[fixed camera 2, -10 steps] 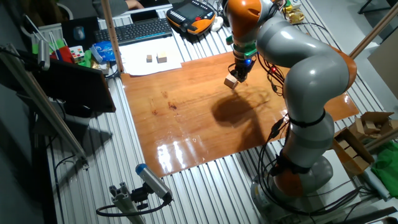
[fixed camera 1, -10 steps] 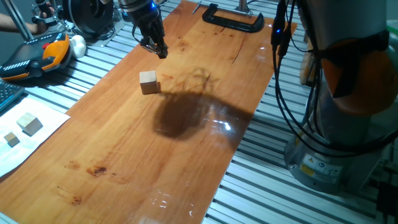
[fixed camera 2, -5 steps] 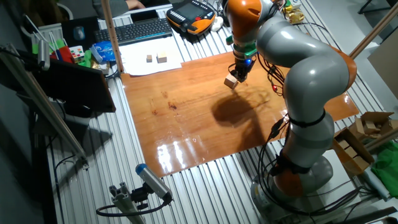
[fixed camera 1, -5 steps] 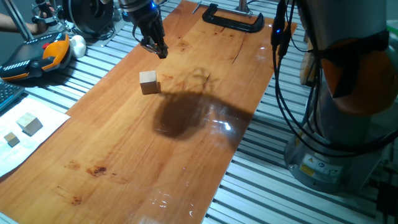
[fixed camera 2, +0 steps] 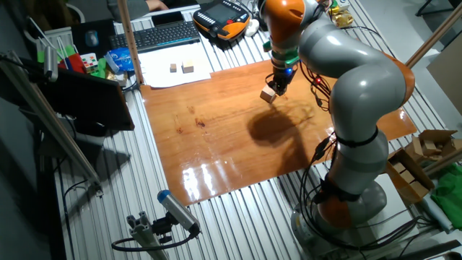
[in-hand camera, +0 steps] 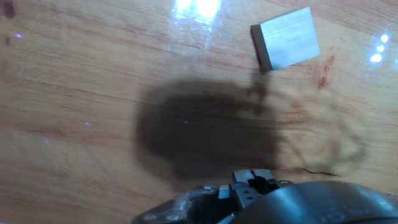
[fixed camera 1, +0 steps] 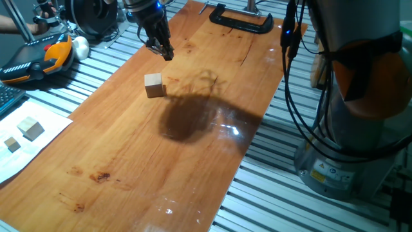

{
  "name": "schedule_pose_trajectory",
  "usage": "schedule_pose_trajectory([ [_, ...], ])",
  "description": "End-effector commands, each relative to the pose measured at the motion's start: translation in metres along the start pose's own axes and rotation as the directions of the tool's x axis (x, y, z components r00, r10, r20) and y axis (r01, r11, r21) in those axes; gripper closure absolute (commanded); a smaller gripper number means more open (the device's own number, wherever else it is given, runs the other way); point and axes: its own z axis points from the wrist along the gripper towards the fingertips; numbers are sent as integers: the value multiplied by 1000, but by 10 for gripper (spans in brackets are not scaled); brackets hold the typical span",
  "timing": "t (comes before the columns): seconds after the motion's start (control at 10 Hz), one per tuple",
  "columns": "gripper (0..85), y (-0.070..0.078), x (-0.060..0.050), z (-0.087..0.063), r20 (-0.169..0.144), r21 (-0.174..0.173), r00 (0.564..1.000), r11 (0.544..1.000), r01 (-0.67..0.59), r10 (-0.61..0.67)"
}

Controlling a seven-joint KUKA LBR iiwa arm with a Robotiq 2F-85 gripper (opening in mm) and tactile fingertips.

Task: Hold a small block with the gripper and sweep it from left to right on the table

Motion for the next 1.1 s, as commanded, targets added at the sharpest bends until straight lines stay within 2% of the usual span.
schedule_pose_trajectory([
  [0.0,843,0,0,0,63,-30,998,999,24,-22],
  [0.1,843,0,0,0,57,-66,998,998,25,-21],
  [0.2,843,0,0,0,52,-68,999,998,2,2],
  [0.3,843,0,0,0,62,-33,998,999,-31,33],
  [0.4,843,0,0,0,104,-3,994,999,-36,36],
  [0.6,843,0,0,0,133,-1,991,999,-36,36],
  [0.8,843,0,0,0,139,-2,990,1000,1,0],
  [0.9,800,-2,-4,0,121,5,993,1000,3,-4],
  [1.0,690,-7,-16,2,117,22,993,1000,9,-12],
])
